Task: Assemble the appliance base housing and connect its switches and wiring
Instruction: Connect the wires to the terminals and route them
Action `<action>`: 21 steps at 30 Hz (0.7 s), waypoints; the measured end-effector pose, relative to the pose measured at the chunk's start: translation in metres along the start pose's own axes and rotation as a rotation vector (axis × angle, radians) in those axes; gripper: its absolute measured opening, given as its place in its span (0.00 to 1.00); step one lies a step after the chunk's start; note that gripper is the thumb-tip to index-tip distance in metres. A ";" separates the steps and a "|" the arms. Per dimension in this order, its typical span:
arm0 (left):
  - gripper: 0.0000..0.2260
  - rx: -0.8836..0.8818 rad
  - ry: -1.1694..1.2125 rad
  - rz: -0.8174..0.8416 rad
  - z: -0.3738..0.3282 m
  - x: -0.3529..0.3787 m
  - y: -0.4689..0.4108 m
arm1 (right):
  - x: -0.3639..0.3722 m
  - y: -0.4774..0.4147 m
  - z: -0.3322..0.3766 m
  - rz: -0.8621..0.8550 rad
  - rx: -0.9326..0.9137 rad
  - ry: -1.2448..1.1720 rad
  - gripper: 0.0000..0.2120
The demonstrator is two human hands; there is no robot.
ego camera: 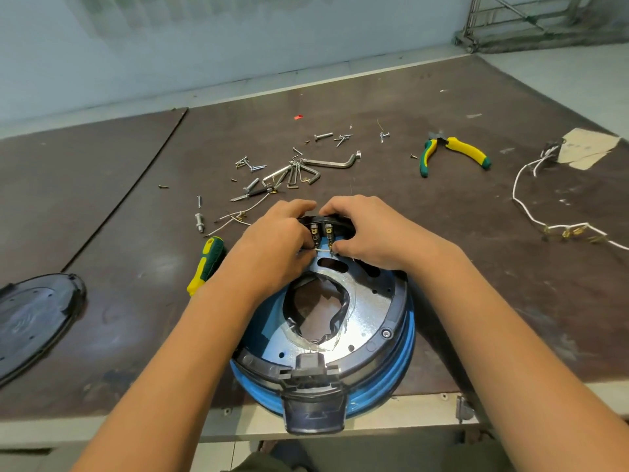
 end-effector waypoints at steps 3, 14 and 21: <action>0.06 -0.004 0.031 -0.013 0.000 -0.002 0.001 | 0.000 0.000 0.000 0.004 -0.004 -0.010 0.24; 0.02 0.016 0.252 -0.080 -0.001 -0.008 0.006 | 0.001 0.000 -0.002 0.016 0.001 -0.015 0.25; 0.03 0.046 0.260 -0.110 0.000 -0.009 0.006 | 0.002 -0.001 -0.003 0.021 0.012 -0.041 0.25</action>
Point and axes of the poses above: each hand's wrist, its own y-axis away from the middle knuckle, its own x-axis out of the palm, z = x × y, the point moved 10 cm from there along -y, towards the middle knuckle, and after that the axes turned 10 degrees about -y, right-handed, at the moved point
